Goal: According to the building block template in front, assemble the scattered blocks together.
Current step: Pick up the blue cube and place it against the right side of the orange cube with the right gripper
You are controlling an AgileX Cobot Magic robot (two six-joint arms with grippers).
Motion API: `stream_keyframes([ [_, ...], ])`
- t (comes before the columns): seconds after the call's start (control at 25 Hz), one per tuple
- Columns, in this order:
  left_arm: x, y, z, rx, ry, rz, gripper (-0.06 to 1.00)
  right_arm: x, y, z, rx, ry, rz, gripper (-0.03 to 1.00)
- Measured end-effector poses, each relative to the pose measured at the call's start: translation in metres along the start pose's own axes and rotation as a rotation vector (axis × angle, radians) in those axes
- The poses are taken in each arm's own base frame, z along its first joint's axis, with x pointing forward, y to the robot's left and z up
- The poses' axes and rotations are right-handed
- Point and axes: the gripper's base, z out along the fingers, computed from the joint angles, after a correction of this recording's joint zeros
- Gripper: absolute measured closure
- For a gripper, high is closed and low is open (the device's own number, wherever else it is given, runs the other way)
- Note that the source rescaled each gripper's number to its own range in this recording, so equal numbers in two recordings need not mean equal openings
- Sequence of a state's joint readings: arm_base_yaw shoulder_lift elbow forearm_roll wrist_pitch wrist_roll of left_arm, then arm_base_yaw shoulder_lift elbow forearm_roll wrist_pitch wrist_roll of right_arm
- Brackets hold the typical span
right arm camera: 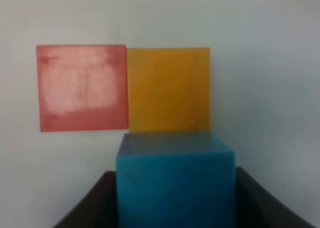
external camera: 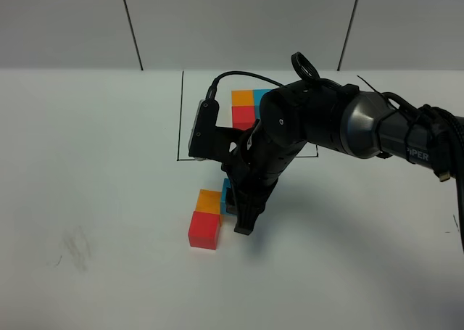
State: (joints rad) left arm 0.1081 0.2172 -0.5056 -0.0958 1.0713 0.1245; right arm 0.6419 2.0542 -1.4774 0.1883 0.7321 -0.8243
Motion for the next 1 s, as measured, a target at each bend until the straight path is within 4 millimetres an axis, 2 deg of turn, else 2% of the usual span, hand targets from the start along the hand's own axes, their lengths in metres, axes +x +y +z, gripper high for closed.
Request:
stream_keyframes([
  [0.32, 0.000, 0.000, 0.000, 0.000, 0.000, 0.000, 0.94, 0.001, 0.000, 0.003, -0.004, 0.005, -0.002, 0.42],
  [0.68, 0.000, 0.000, 0.000, 0.000, 0.000, 0.000, 0.94, 0.007, 0.002, 0.026, -0.038, 0.046, 0.006, 0.42],
  [1.0, 0.000, 0.000, 0.000, 0.000, 0.000, 0.000, 0.94, 0.010, 0.003, 0.036, -0.049, 0.055, 0.015, 0.42],
])
